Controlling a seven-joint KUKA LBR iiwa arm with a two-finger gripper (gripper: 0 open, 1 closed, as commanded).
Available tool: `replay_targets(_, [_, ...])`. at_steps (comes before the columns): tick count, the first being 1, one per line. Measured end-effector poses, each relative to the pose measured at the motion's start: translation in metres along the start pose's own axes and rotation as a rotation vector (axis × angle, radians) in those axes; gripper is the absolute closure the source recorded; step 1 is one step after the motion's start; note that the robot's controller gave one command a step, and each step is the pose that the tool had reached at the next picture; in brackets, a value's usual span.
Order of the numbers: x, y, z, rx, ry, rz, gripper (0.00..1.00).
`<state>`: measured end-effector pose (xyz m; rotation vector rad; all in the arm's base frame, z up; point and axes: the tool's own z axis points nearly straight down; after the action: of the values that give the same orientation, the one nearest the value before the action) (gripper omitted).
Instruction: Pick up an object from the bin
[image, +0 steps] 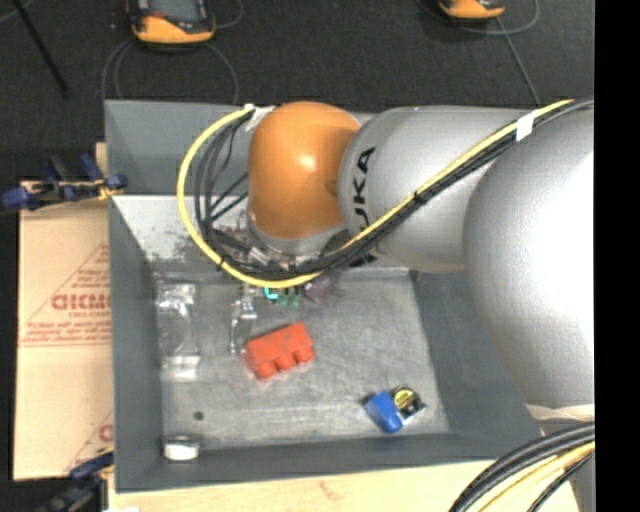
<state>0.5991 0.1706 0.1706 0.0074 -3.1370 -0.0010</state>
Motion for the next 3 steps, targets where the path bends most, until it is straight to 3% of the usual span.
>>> replay_targets(1, [0.0360,-0.0456,0.0582,0.004,0.000,-0.068,0.00])
replay_targets(2, [0.0335,-0.0426,0.0545,-0.001,-0.007,-0.066,1.00])
replay_targets(3, [0.0403,-0.0441,0.0558,0.002,-0.004,-0.113,1.00])
